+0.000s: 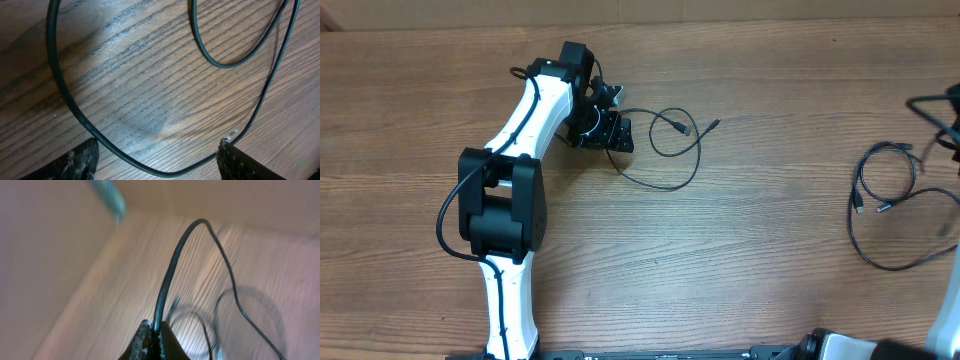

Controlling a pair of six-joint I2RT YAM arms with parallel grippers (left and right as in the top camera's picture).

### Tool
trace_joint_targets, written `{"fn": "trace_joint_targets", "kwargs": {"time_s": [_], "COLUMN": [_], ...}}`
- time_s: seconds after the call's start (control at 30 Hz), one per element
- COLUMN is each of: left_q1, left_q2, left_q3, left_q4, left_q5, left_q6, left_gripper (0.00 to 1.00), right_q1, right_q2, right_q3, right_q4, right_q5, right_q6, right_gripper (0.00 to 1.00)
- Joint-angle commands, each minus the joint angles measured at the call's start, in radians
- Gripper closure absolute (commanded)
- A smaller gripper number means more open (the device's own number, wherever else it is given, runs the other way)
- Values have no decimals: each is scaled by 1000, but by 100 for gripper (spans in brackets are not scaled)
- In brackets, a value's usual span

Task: Untangle cables
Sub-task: 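Carry the cable right and lay it on the table's right side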

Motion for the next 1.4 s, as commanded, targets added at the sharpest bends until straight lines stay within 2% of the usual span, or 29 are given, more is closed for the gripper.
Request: {"fn": "trace_joint_targets", "kwargs": {"time_s": [0.0, 0.2, 0.33, 0.5, 0.6, 0.63, 0.7, 0.73, 0.8, 0.87, 0.93, 1.1, 1.37], "left_q1": [-6, -6, -6, -6, -6, -6, -6, -6, -6, -6, -6, -6, -6], "left_q2": [10, 10, 10, 10, 10, 10, 10, 10, 10, 10, 10, 10, 10], "left_q3": [4, 4, 4, 4, 4, 4, 4, 4, 4, 4, 4, 4, 4], "left_q4": [2, 2, 2, 2, 2, 2, 3, 2, 3, 3, 3, 4, 6], "left_q5": [-2, -2, -2, -2, -3, -3, -2, -3, -3, -3, -3, -3, -5], "left_q6": [-10, -10, -10, -10, -10, -10, -10, -10, -10, -10, -10, -10, -10], "left_gripper": [25, 24, 23, 23, 23, 23, 23, 23, 23, 23, 23, 26, 26], "right_q1": [-8, -8, -8, -8, -8, -8, -8, -8, -8, -8, -5, 31, 197], "right_q2": [90, 243, 332, 406, 410, 410, 410, 410, 410, 410, 411, 411, 411], "right_q3": [3, 3, 3, 3, 2, 2, 2, 2, 2, 2, 2, -2, -73], "right_q4": [-22, -109, -150, -197, -206, -210, -217, -220, -225, -228, -235, -267, -217], "right_q5": [-293, -448, -546, -564, -564, -564, -564, -564, -564, -564, -565, -565, -598], "right_q6": [38, 26, -59, -101, -101, -101, -101, -102, -102, -101, -101, -106, -180], "right_gripper": [96, 96, 96, 94, 87, 81, 59, 44, 24, 13, 9, 9, 8]}}
